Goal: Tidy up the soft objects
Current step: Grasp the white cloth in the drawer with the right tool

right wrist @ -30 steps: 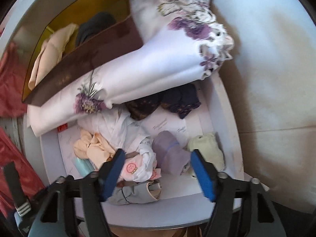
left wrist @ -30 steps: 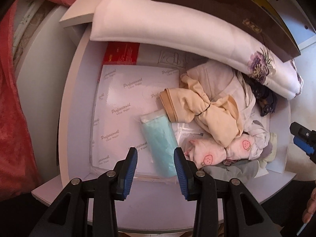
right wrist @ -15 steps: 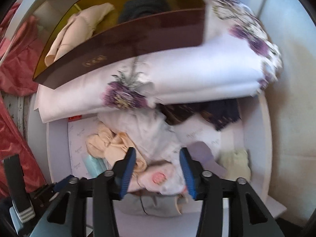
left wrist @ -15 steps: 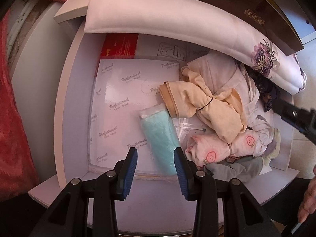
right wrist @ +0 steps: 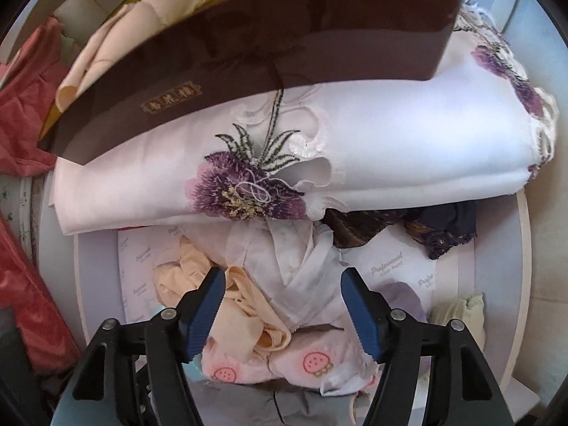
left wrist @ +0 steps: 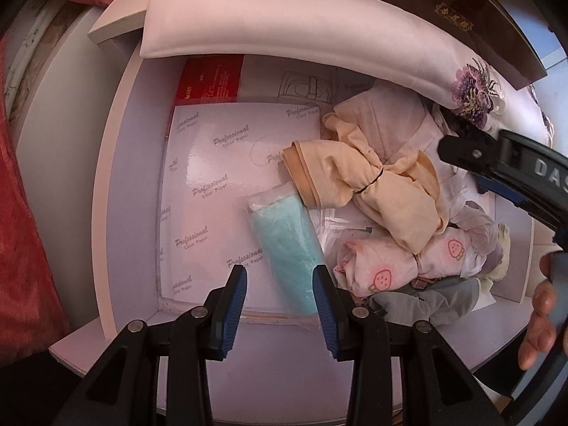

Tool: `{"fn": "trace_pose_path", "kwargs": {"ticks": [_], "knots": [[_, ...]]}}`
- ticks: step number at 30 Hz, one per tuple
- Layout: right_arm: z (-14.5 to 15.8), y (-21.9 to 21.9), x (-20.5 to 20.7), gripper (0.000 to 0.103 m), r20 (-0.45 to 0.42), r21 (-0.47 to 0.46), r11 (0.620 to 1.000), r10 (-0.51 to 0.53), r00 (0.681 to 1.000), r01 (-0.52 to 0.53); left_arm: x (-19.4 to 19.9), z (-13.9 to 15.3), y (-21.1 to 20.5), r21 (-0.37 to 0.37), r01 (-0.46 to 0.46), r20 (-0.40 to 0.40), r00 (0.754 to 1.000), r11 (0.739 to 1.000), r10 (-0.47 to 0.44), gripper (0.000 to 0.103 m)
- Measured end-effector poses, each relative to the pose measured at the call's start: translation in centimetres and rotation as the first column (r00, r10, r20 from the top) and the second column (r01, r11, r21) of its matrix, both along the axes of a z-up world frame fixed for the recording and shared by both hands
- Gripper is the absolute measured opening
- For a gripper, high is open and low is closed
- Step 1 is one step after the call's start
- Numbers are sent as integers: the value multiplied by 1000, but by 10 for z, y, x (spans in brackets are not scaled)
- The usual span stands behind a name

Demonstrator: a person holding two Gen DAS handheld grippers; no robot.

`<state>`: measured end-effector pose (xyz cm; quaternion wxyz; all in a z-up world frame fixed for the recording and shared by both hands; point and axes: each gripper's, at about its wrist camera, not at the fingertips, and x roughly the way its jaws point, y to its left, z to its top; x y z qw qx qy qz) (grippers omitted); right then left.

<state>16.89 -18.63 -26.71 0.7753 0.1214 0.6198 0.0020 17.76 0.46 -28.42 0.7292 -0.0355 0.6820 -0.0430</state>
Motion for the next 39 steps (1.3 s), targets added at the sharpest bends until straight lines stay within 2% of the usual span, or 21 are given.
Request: {"fn": "trace_pose_path", "kwargs": {"ticks": [8,11,13,16,18,22,27,30,36,39], "knots": [[-25,21,15,65,-20,-27,999,44,999,-44,-1,-3,-2,-3,-7,-9,1000,1000,7,38],[-32,27,16,54,-31,-37,997,66,997,-67,-1,-7,-1,0,-8,-14,1000,1000,8,38],[-32,31,16,38,-39,-49,995,87,995,-89,-1,-9,-1,-2,-8,-16,1000,1000,8,38],[-29,40,12,24,-48,-73,989,124,991,-127,0,-11,-1,-7,-7,-23,1000,1000,6,38],[-25,47,7,19,-54,-91,985,145,988,-150,0,-12,0,-4,-7,-24,1000,1000,7,38],[-17,49,-5,17,-86,-104,983,142,986,-151,2,-11,8,-17,-31,-24,999,999,31,38],[1,38,-26,15,-112,-35,996,80,990,-84,5,-10,14,-27,-36,-13,999,999,35,38],[17,28,-45,14,-100,18,999,50,994,-49,5,-9,15,-31,-37,-10,999,999,37,38],[44,14,-71,14,-105,68,995,80,991,-73,5,-6,12,-28,-36,-4,999,999,36,38],[42,11,-72,19,-112,23,995,102,988,-100,4,-6,9,-24,-34,-4,999,999,34,38]]}}
